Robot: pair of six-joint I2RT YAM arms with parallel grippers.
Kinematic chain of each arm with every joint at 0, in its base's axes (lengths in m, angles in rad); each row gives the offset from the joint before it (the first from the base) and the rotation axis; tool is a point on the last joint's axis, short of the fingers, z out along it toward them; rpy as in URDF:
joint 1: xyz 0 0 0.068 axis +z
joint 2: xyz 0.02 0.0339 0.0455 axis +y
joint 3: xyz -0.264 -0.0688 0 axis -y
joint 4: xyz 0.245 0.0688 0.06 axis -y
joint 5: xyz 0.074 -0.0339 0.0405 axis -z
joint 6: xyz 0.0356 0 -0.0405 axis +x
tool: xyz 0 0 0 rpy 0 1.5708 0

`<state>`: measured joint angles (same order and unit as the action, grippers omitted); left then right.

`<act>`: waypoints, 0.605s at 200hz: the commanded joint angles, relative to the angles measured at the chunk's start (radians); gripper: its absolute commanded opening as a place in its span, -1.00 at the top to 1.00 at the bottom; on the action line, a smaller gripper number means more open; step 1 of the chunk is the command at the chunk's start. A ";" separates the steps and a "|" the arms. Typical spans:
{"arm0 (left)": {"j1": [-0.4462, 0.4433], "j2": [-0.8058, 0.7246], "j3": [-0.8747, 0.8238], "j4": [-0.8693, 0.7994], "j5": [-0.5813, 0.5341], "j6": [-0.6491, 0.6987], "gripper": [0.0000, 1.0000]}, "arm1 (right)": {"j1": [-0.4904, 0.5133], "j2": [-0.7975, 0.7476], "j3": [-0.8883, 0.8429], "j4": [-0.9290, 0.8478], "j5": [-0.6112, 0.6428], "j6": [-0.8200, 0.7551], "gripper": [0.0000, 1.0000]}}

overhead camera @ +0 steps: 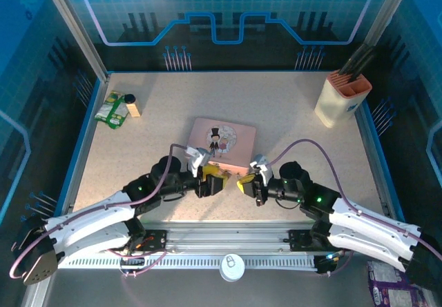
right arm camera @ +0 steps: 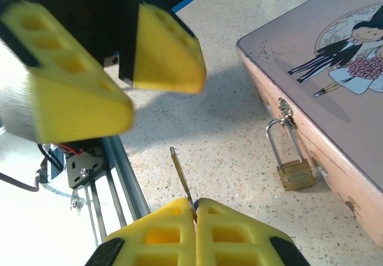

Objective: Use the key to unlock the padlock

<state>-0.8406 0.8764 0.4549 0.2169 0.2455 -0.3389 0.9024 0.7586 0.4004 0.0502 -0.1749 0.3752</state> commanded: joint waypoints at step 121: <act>-0.003 0.121 0.024 0.145 0.243 -0.020 0.45 | 0.076 0.051 0.025 0.099 -0.011 -0.010 1.00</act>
<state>-0.8406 0.9909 0.4553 0.3248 0.4477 -0.3504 0.9630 0.8028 0.4026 0.1070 -0.1837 0.3687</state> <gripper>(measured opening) 0.313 0.064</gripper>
